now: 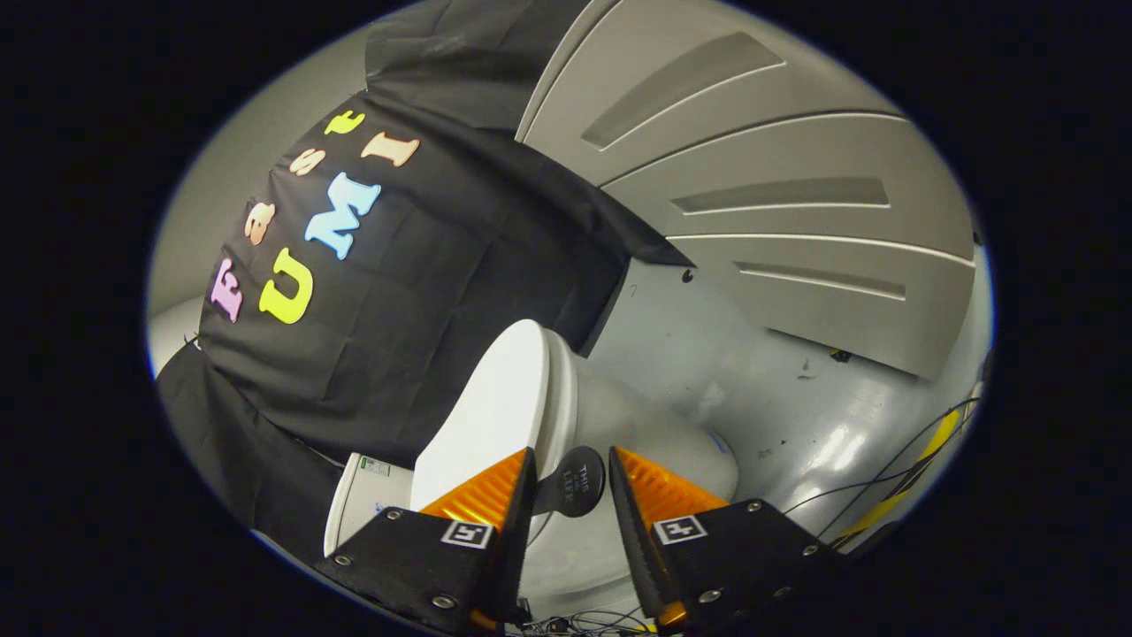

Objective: Open the toilet lid.

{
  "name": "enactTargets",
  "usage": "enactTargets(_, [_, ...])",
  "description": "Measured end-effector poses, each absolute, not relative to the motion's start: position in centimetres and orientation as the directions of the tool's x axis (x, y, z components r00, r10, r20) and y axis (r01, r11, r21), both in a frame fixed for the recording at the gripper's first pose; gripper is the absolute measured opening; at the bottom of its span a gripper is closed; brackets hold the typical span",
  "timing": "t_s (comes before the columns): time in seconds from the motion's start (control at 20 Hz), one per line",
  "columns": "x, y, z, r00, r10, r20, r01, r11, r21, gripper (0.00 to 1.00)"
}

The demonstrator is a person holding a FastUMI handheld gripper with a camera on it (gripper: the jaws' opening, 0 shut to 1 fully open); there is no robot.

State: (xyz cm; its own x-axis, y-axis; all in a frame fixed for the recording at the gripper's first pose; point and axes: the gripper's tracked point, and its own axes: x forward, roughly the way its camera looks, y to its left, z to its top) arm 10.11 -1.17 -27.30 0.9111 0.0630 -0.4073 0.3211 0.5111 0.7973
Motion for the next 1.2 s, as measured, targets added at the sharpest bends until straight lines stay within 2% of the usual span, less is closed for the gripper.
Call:
enactTargets(0.15, [10.3,-1.7,-27.1,0.913,0.077,-0.4,0.31,0.506,0.805,0.34])
enactTargets(0.3, [10.2,-1.8,-26.4,0.922,0.087,-0.376,0.297,0.463,0.835,0.22])
enactTargets(0.35, [10.4,-1.9,-26.3,0.923,0.09,-0.375,0.298,0.452,0.841,0.14])
enactTargets(0.55, [10.0,-1.8,-26.3,0.92,0.098,-0.38,0.31,0.413,0.857,0.02])
enactTargets(0.8, [10.7,-1.4,-24.6,0.883,0.076,-0.464,0.356,0.538,0.764,0.0])
enactTargets(1.0, [10.3,-1.7,-21.4,0.888,0.038,-0.457,0.369,0.533,0.761,0.0])
enactTargets(1.2, [10.9,-0.8,-17.8,0.892,0.01,-0.452,0.356,0.601,0.715,0.0])
